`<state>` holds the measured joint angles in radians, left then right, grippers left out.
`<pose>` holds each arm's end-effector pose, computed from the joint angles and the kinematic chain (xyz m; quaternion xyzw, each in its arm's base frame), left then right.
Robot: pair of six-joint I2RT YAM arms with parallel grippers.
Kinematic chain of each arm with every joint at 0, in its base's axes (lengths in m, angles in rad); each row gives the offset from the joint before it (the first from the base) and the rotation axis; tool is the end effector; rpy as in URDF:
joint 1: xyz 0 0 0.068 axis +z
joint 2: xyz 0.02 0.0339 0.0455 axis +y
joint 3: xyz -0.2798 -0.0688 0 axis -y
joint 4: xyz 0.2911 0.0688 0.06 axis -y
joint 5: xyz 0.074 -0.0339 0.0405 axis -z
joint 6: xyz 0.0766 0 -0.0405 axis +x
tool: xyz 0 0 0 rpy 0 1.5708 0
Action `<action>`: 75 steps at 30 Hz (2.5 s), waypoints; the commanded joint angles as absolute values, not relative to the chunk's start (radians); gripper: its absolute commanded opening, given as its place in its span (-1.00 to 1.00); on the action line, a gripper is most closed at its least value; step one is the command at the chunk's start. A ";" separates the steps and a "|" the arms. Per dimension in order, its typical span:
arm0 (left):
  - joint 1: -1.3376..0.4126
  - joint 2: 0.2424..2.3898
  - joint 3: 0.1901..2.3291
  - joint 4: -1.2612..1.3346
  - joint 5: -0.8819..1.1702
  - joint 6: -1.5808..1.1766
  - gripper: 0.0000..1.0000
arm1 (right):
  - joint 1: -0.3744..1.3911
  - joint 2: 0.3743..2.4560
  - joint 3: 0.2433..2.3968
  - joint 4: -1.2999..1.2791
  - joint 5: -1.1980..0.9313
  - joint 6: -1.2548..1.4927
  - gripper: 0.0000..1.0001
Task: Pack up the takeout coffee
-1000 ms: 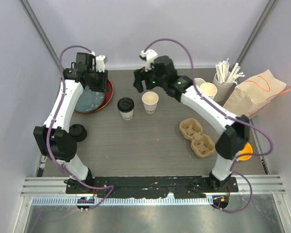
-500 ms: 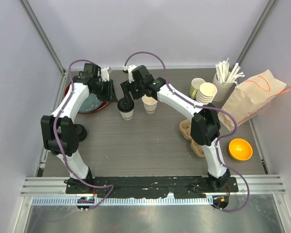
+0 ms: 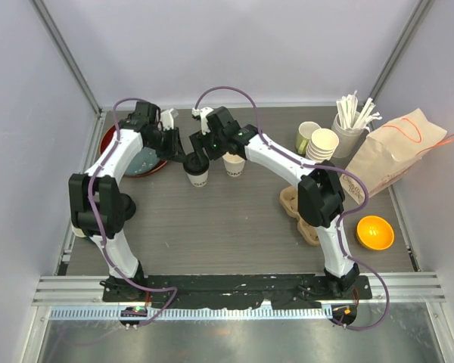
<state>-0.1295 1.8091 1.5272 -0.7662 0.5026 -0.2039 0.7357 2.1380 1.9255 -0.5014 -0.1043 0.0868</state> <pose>0.4442 -0.0951 0.2398 0.0294 0.9374 -0.2784 0.2069 0.4254 0.3959 0.2484 -0.3101 0.8541 0.2093 0.3613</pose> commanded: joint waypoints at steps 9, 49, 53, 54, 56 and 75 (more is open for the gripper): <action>-0.129 1.865 1.514 -0.759 0.497 -0.179 -0.77 | 0.738 2.118 1.867 -0.456 -0.123 0.101 0.12; -0.129 1.921 1.525 -0.776 0.481 -0.163 -0.67 | 0.669 2.102 1.655 -0.339 -0.275 0.215 -0.98; -0.129 1.884 1.552 -0.788 0.534 -0.173 -0.42 | 0.684 2.085 1.690 -0.330 -0.262 0.215 -0.93; -0.129 1.882 1.565 -0.793 0.535 -0.173 -0.39 | 0.686 2.082 1.695 -0.327 -0.258 0.218 -0.91; -0.129 1.881 1.581 -0.804 0.540 -0.172 -0.29 | 0.684 2.077 1.713 -0.322 -0.247 0.216 -0.88; -0.117 1.882 1.690 -0.871 0.566 -0.147 -0.11 | 0.686 2.114 1.917 -0.403 -0.255 0.163 -0.04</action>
